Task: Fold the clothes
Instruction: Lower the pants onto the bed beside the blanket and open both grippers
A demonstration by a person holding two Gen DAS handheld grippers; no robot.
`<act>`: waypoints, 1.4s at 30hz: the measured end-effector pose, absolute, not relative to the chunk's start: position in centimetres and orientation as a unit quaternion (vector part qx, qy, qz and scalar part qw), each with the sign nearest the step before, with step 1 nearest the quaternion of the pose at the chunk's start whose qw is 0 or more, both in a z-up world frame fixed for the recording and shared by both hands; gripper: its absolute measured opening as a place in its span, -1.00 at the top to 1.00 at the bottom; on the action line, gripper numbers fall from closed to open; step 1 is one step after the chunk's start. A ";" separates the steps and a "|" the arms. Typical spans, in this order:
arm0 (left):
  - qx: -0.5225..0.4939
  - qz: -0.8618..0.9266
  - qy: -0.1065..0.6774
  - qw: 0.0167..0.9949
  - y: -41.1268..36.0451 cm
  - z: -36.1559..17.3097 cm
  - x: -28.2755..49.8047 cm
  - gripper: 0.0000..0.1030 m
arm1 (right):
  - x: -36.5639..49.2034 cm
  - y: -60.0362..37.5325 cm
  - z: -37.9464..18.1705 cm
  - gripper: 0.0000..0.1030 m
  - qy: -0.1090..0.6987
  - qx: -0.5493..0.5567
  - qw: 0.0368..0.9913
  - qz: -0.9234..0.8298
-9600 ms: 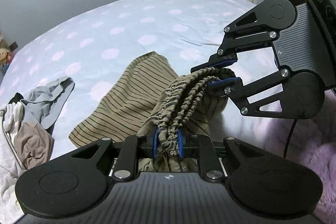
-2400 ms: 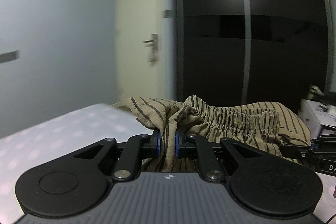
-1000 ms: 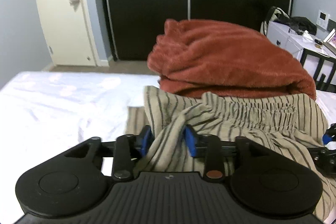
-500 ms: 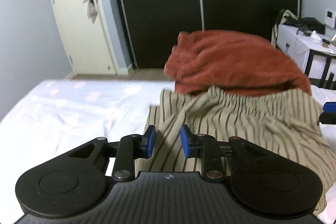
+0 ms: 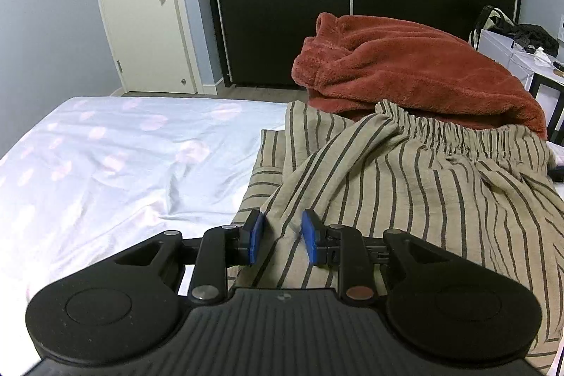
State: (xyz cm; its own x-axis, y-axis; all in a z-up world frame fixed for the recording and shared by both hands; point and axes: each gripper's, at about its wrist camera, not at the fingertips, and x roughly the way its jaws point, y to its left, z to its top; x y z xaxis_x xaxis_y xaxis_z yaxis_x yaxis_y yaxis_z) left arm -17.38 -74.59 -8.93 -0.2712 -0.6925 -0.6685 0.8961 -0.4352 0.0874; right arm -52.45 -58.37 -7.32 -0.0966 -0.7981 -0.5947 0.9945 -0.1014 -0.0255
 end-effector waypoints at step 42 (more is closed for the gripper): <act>0.250 -0.727 0.121 0.628 -53.9 0.1 -19.6 -0.45 | -43.1 -45.9 2.5 -0.84 0.134 0.235 0.719 -0.640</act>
